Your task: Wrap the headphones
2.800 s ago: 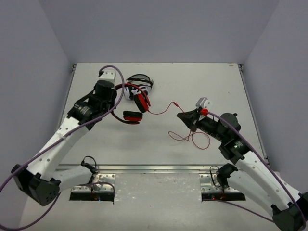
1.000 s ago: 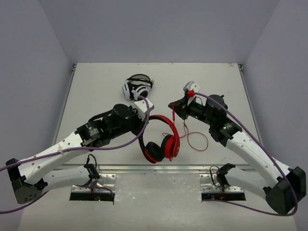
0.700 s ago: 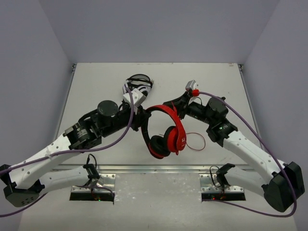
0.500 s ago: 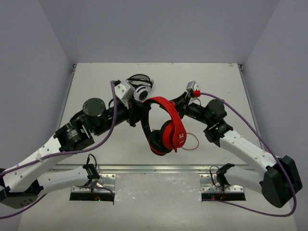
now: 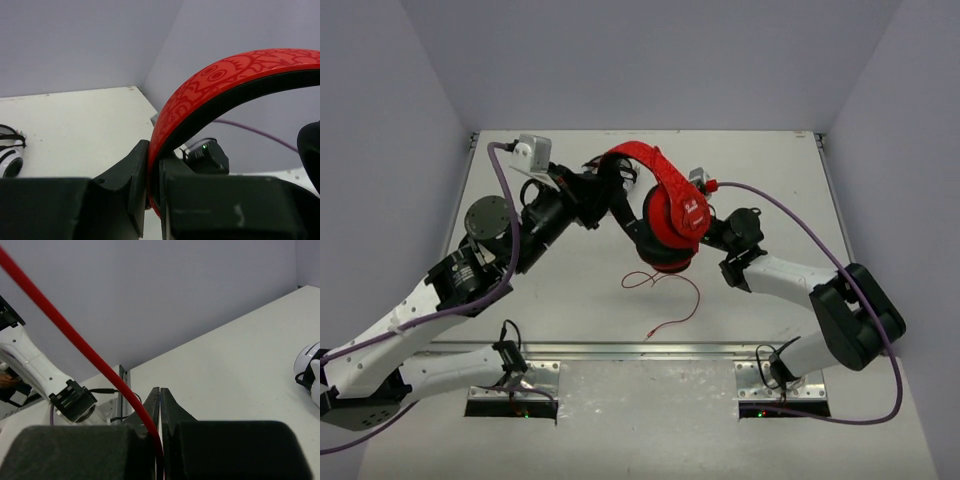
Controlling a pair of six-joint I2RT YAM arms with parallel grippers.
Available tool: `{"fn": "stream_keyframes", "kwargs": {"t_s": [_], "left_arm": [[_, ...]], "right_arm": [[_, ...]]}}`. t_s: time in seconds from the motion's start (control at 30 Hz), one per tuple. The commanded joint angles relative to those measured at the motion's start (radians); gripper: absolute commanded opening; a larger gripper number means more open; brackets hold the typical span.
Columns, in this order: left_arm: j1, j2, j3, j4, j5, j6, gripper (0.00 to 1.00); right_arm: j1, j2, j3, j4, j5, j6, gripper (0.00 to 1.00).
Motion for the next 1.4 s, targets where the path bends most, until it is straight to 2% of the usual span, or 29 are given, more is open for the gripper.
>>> {"fn": "stream_keyframes", "kwargs": {"t_s": [0.0,0.13,0.27,0.33,0.5,0.67,0.77,0.83,0.97,1.13,1.17,1.23,1.37], "left_arm": [[-0.009,0.028,0.080,0.145,-0.259,-0.112,0.00],[-0.009,0.075,0.089,0.162,-0.480,-0.151,0.00],[-0.009,0.138,0.103,0.198,-0.608,-0.175,0.00],[-0.009,0.155,0.118,0.194,-0.678,-0.181,0.00],[-0.005,0.249,0.224,0.186,-0.868,-0.047,0.00],[0.076,0.365,0.287,0.179,-0.872,0.029,0.00],[0.129,0.425,0.310,0.095,-0.858,0.032,0.00],[0.133,0.460,0.308,0.067,-0.898,0.044,0.00],[0.133,0.473,0.192,0.071,-0.977,0.049,0.00],[0.133,0.513,0.084,-0.071,-1.025,-0.060,0.00],[0.133,0.534,0.074,-0.147,-1.007,-0.138,0.00],[0.130,0.548,0.018,-0.197,-0.967,-0.187,0.00],[0.122,0.539,-0.130,-0.209,-0.904,-0.263,0.00]], "right_arm": [[0.017,0.004,-0.017,0.161,-0.023,0.073,0.01],[0.054,-0.030,-0.072,0.143,0.003,0.030,0.02],[0.100,-0.057,-0.097,0.094,0.026,-0.020,0.02],[0.134,-0.086,-0.106,0.018,0.046,-0.076,0.01],[0.229,-0.207,-0.149,-0.177,0.143,-0.238,0.01],[0.390,-0.290,-0.089,-0.487,0.267,-0.454,0.01],[0.450,-0.339,-0.048,-0.616,0.342,-0.533,0.01],[0.459,-0.366,-0.026,-0.676,0.365,-0.563,0.01],[0.464,-0.393,0.076,-0.889,0.407,-0.617,0.01],[0.464,-0.401,0.210,-1.105,0.433,-0.710,0.01],[0.464,-0.398,0.262,-1.176,0.450,-0.720,0.01],[0.464,-0.389,0.341,-1.257,0.496,-0.807,0.01],[0.464,-0.366,0.435,-1.414,0.640,-0.916,0.01]]}}
